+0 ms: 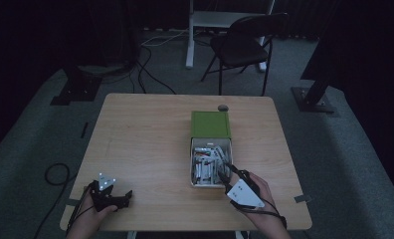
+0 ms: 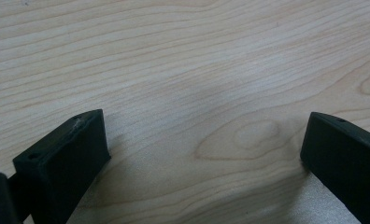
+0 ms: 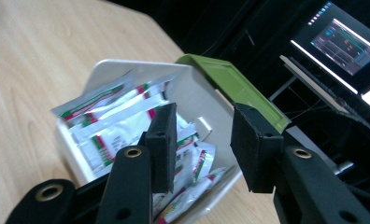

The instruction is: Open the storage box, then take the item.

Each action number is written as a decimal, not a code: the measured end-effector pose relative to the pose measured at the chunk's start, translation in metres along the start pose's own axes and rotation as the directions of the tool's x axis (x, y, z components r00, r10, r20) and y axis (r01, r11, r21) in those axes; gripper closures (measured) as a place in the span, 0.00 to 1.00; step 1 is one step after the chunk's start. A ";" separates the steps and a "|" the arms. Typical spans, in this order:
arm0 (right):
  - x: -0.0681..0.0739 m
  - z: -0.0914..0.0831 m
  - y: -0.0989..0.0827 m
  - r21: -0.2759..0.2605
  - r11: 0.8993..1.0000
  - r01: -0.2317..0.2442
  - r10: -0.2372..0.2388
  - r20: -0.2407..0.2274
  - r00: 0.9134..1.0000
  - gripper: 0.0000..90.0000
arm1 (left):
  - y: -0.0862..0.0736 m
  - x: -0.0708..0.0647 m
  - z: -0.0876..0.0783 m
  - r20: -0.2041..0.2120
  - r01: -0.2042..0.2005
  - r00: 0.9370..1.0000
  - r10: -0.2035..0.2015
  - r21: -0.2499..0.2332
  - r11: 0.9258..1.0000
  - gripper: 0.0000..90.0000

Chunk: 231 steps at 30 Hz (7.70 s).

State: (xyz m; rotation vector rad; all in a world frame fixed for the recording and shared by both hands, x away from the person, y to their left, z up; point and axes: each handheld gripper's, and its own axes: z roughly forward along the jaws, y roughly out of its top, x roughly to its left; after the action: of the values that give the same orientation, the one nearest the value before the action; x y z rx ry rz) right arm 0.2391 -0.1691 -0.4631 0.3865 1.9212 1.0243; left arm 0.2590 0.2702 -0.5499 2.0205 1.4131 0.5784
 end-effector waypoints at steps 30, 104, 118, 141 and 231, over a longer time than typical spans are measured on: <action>-0.054 -0.020 -0.078 0.088 0.920 -0.382 0.372 0.110 0.922 0.61 | 0.000 0.000 0.000 0.000 -0.002 1.000 0.002 0.002 1.000 0.02; -0.055 0.004 -0.153 0.483 0.708 -0.516 0.590 -0.001 0.808 0.14 | -0.001 0.000 -0.002 0.029 -0.033 0.999 0.033 0.004 0.999 0.02; -0.055 0.004 -0.153 0.483 0.708 -0.515 0.589 -0.002 0.808 0.14 | 0.006 0.000 -0.006 0.031 -0.051 0.998 0.051 0.005 0.999 0.02; -0.054 0.004 -0.153 0.483 0.706 -0.518 0.592 0.001 0.806 0.14 | 0.033 -0.023 -0.014 0.093 -0.093 0.991 0.095 -0.033 0.995 0.02; -0.055 0.004 -0.153 0.482 0.706 -0.519 0.592 -0.001 0.806 0.14 | 0.156 -0.221 -0.002 0.446 -0.242 0.826 0.344 -0.270 0.932 0.07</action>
State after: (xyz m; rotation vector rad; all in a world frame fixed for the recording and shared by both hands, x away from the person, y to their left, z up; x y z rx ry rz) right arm 0.2921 -0.2934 -0.5528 1.2699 2.2487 0.9692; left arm 0.2887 0.0234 -0.4439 2.0401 0.7155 0.2851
